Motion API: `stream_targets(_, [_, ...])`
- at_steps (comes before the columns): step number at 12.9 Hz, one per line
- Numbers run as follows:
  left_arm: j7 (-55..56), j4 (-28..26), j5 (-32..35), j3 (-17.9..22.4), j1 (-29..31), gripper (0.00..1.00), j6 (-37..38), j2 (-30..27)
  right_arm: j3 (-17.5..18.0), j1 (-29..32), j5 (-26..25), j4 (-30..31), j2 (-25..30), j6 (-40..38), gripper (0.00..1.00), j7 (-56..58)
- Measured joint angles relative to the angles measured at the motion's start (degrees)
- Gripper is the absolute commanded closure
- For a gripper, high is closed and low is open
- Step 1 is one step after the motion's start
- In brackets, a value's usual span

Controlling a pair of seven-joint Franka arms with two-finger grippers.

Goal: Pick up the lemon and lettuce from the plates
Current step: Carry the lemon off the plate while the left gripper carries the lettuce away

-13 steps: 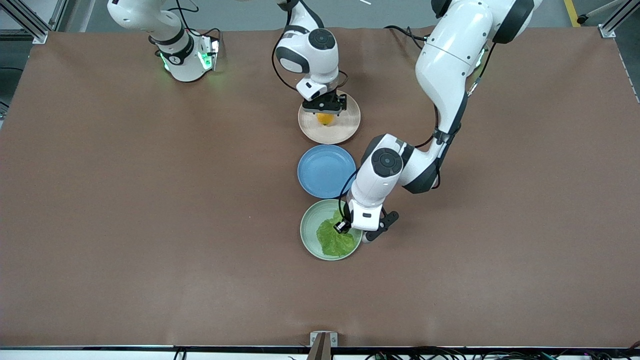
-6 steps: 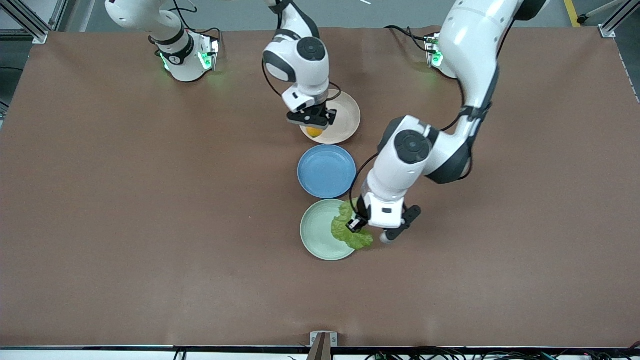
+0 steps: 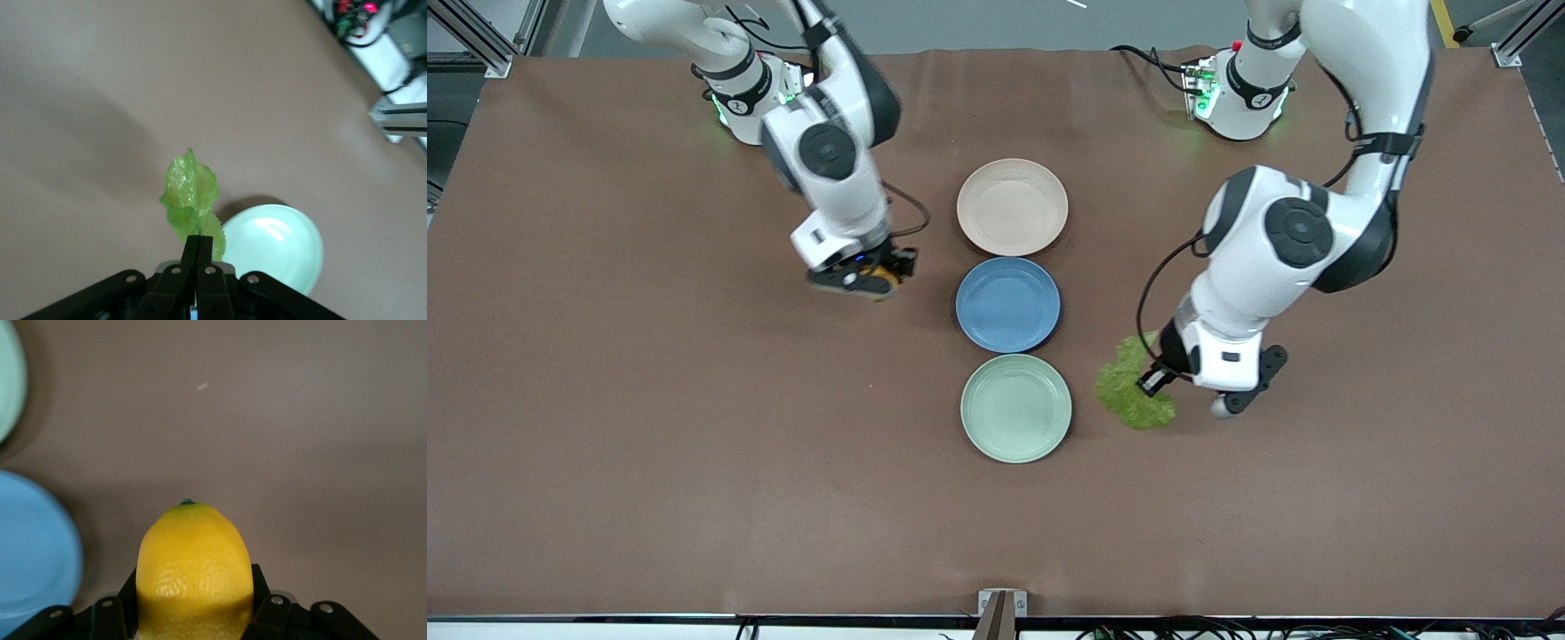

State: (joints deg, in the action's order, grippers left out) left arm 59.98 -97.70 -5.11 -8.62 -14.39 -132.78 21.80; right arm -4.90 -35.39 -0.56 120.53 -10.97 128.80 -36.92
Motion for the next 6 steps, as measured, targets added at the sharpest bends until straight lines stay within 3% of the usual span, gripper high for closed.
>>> stream_targets(4, [-9.4, -16.4, 0.0, -16.7, 22.9, 1.00, -10.3, -4.5, -0.1, 16.1, -0.1, 3.6, -0.8, 5.5, 1.00, 21.9])
stream_targets(6, [-15.7, -22.8, 0.0, -23.1, 32.9, 1.00, -15.0, -5.2, 0.0, 21.3, -0.1, 4.6, -3.4, 9.8, 0.99, 28.8])
